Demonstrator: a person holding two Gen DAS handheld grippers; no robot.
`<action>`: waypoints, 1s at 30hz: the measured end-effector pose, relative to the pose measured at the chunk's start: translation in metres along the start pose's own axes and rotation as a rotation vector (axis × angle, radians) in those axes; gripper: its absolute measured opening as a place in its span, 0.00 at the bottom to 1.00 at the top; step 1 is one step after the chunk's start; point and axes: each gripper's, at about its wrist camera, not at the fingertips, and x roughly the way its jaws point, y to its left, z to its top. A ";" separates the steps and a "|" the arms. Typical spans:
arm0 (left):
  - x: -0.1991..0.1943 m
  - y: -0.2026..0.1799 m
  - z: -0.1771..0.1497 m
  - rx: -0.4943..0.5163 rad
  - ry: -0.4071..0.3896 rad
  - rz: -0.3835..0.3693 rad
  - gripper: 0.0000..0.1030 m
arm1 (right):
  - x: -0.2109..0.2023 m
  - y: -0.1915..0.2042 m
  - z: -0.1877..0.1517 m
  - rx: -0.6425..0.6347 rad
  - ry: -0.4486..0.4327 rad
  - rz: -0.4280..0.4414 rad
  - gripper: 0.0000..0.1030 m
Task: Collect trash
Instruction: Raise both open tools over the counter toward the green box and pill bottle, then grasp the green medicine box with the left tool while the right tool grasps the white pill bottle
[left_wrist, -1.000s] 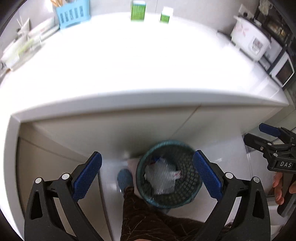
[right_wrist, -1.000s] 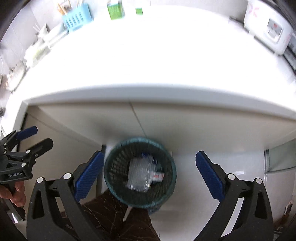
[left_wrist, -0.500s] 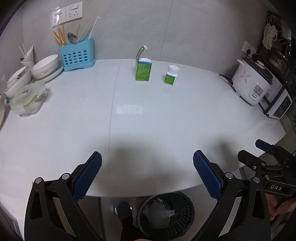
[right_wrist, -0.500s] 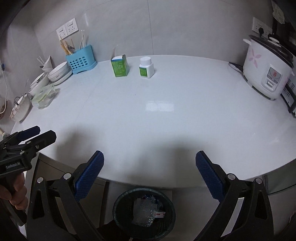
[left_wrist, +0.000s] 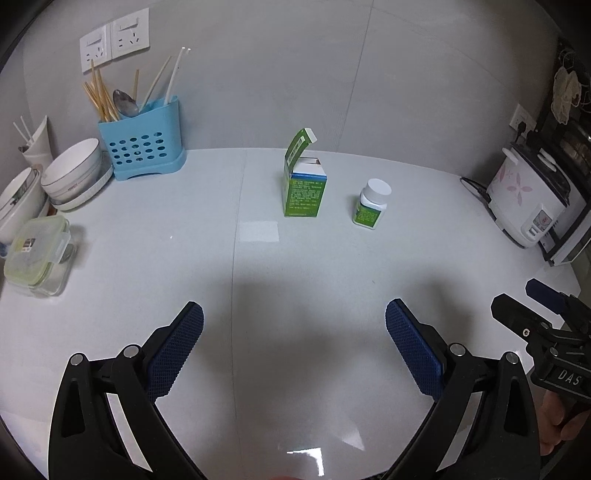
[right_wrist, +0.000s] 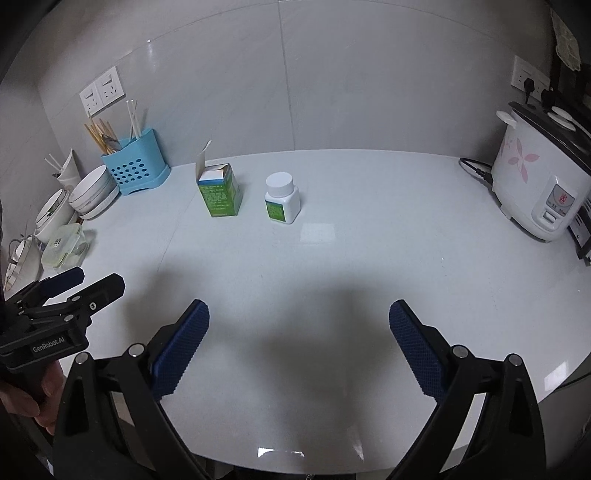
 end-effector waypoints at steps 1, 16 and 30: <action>0.005 0.001 0.006 -0.001 0.001 0.001 0.94 | 0.006 0.001 0.006 -0.003 0.002 -0.004 0.89; 0.105 0.004 0.080 0.008 0.053 -0.009 0.94 | 0.104 0.003 0.053 -0.004 0.068 -0.011 0.75; 0.175 0.002 0.119 0.025 0.079 0.022 0.94 | 0.173 0.004 0.068 0.034 0.095 0.024 0.73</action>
